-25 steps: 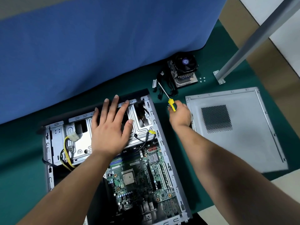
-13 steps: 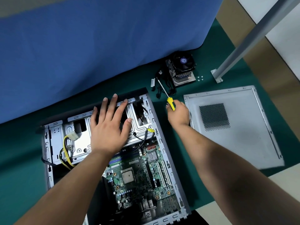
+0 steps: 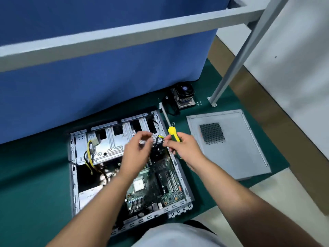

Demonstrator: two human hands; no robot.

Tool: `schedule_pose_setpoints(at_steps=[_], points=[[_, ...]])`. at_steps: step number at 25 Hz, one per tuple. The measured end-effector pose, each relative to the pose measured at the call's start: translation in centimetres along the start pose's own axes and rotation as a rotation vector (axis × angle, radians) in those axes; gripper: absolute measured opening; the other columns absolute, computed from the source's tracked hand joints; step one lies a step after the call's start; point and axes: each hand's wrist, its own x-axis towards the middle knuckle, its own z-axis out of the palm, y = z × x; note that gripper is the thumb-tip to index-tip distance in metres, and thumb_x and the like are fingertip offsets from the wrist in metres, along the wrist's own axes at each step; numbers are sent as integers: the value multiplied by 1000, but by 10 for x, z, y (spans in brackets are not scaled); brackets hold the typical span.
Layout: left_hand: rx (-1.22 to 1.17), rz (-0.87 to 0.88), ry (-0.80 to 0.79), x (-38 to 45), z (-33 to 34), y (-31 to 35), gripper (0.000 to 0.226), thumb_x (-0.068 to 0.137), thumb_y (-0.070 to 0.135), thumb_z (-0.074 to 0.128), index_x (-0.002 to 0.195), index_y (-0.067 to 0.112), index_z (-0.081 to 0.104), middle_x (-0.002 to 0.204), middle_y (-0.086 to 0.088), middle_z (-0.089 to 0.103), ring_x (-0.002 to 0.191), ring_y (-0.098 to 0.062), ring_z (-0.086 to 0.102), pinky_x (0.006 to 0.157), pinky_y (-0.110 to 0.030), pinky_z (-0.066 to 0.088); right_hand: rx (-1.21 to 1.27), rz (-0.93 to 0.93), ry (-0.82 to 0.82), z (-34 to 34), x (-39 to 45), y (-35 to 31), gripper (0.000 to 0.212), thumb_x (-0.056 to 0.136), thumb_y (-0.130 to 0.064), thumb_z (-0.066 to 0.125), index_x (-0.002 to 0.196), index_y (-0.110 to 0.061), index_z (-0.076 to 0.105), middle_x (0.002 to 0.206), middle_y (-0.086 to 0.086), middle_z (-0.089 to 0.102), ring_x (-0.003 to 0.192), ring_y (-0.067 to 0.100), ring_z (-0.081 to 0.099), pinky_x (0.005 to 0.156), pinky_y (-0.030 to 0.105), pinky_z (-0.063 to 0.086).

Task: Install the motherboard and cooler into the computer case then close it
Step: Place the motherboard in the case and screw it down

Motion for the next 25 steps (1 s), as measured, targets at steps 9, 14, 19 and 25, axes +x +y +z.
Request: schedule_pose_setpoints(at_steps=[9, 14, 19, 25], points=[[-681, -330, -319, -60, -37, -18, 27, 92, 5, 69, 115, -8, 69, 117, -26, 72, 115, -37, 68, 105, -39, 53, -73, 77, -206, 42, -51, -1, 21, 83, -11, 82, 96, -15, 66, 79, 2, 76, 63, 9, 63, 59, 21, 49], [-813, -444, -422, -68, -58, -28, 27, 87, 0, 71, 112, -10, 69, 121, -33, 67, 116, -36, 66, 97, -29, 55, -43, 197, -338, 55, -61, -7, 21, 85, -8, 81, 97, -13, 65, 84, 6, 77, 63, 8, 62, 61, 23, 49], [-959, -523, -431, -73, -63, -37, 13, 89, 0, 70, 102, -2, 73, 104, -22, 70, 103, -27, 69, 94, -27, 56, -24, 193, -370, 64, -66, -5, 19, 86, -12, 81, 99, -13, 67, 92, 10, 78, 65, 9, 63, 59, 20, 49], [-1375, -530, 91, -55, -64, -26, 7, 99, 5, 62, 105, 6, 64, 122, -18, 72, 113, -30, 71, 86, -35, 62, -295, 157, -381, 62, -66, -1, 24, 97, -21, 69, 114, -4, 68, 75, -1, 74, 54, 7, 58, 51, 18, 44]])
